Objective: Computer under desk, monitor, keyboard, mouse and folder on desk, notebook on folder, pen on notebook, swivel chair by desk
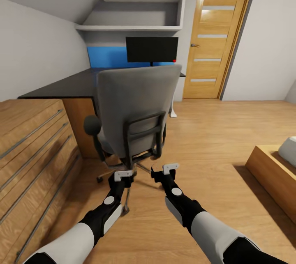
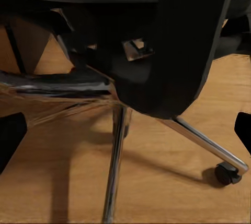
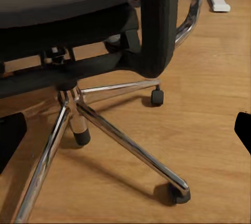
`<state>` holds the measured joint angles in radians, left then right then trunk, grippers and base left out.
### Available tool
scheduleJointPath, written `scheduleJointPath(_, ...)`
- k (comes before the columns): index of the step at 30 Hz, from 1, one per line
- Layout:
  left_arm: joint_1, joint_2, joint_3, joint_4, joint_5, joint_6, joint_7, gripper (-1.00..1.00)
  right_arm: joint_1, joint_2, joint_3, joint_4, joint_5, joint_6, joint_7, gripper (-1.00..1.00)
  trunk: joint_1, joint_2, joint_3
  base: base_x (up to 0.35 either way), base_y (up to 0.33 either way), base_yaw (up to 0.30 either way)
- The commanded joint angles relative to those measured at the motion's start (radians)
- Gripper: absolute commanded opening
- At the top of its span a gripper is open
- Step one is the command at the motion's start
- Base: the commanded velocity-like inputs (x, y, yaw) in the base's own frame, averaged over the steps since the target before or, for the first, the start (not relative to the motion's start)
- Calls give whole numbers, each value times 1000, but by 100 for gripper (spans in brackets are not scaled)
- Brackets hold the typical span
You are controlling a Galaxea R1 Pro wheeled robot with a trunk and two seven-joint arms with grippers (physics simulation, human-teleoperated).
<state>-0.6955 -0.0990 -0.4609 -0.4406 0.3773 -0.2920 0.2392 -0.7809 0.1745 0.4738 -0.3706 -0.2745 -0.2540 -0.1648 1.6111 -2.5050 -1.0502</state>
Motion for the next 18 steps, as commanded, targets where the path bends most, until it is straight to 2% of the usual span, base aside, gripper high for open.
scheduleJointPath(1, -1, 1, -8, 0, 6, -4, 8, 100, -1, 0, 8, 2, -9, -5, -7, 100, -1, 0, -1, -270, 187, 0)
scheduleJointPath(9, -1, 1, -8, 0, 7, -4, 8, 100, -1, 0, 8, 2, -8, -5, -7, 100, -1, 0, -1, -240, 166, 0)
scheduleJointPath(18, -1, 3, -2, 0, 10, -2, 17, 100, -1, 0, 8, 4, -8, -5, -7, 100, -1, 0, -1, -60, 39, 0)
